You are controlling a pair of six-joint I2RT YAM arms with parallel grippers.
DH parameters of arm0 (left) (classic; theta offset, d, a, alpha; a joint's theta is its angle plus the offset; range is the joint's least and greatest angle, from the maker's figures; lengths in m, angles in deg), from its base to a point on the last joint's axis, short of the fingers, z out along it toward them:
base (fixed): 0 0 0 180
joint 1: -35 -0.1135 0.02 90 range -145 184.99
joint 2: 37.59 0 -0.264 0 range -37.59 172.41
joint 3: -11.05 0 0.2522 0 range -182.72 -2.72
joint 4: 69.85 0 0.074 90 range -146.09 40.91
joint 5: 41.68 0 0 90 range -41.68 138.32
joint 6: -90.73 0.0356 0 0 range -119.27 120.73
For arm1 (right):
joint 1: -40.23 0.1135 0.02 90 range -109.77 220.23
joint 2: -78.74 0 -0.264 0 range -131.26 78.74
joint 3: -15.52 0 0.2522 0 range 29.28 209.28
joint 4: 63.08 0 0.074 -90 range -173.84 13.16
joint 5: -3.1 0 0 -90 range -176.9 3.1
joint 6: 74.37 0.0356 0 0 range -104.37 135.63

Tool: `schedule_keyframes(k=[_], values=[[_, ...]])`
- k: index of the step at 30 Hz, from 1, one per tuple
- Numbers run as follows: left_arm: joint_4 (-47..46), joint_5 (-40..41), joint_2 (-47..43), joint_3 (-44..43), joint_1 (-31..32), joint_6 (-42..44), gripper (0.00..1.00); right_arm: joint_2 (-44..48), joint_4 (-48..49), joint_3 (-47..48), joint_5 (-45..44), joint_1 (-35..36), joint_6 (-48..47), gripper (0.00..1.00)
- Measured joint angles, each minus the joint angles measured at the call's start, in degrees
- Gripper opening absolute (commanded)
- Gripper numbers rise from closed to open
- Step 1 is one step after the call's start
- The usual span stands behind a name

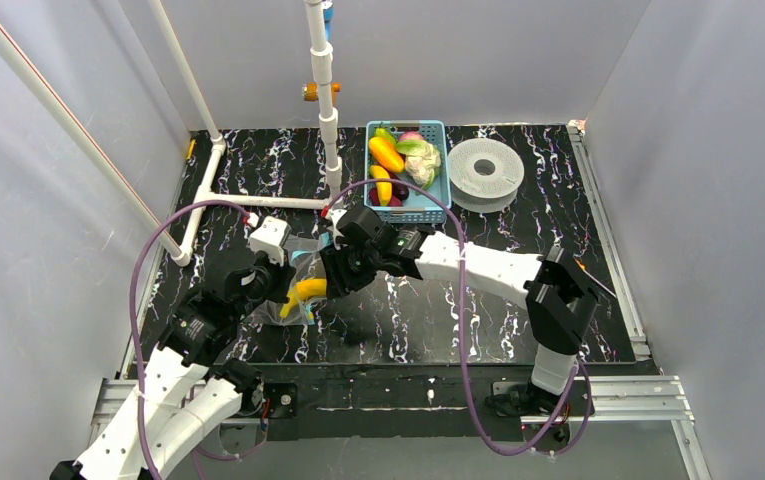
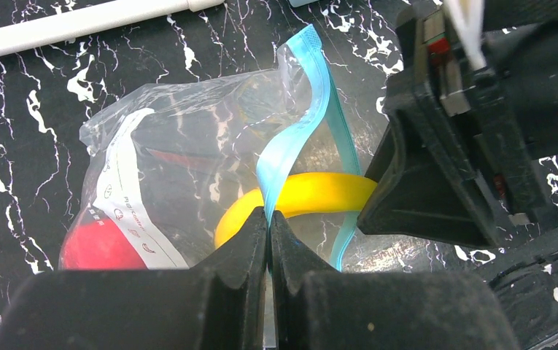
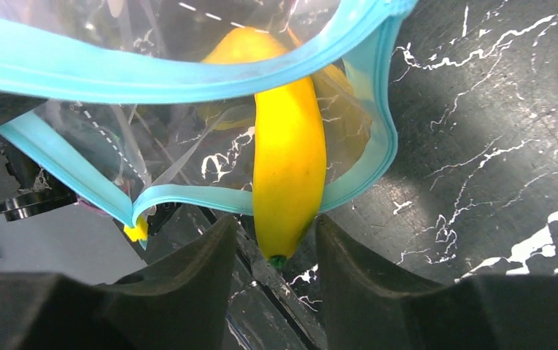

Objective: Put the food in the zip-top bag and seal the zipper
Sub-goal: Place the fake fruit in the zipper food storage bag.

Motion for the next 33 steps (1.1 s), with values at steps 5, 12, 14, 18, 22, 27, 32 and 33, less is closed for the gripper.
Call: schedule_keyframes(k=[5,12,14,18,22,27,32,33], values=[[0.02,0.0,0.26,0.0,0.0,0.0,0.0,-1.79,0.55,0.0,1.18,0.0,0.15,0.3],[0.02,0.0,0.37,0.0,0.0,0.0,0.0,-1.36,0.55,-0.5,-0.85,0.0,-0.22,0.06],[0.02,0.0,0.37,0.0,0.0,0.0,0.0,-0.13,0.35,-1.38,-2.47,0.0,-0.44,0.03],[0.0,0.0,0.35,0.0,0.0,0.0,0.0,4.22,0.31,-3.37,-6.6,0.07,-0.92,0.01],[0.0,-0.02,0.31,0.0,0.0,-0.37,0.0,8.33,1.66,-4.5,-10.05,0.07,-0.9,0.01],[-0.61,-1.49,-1.05,-0.02,0.0,-3.65,0.0,7.8,5.92,-4.02,-12.61,0.07,-0.85,0.01],[-1.31,-5.57,1.75,-1.73,0.0,-11.1,0.0,4.11,9.53,-0.98,-16.13,0.2,-0.83,0.12],[-1.31,-6.36,2.03,-1.79,0.0,-12.22,0.0,3.91,9.7,-0.85,-16.31,0.22,-0.85,0.21]])
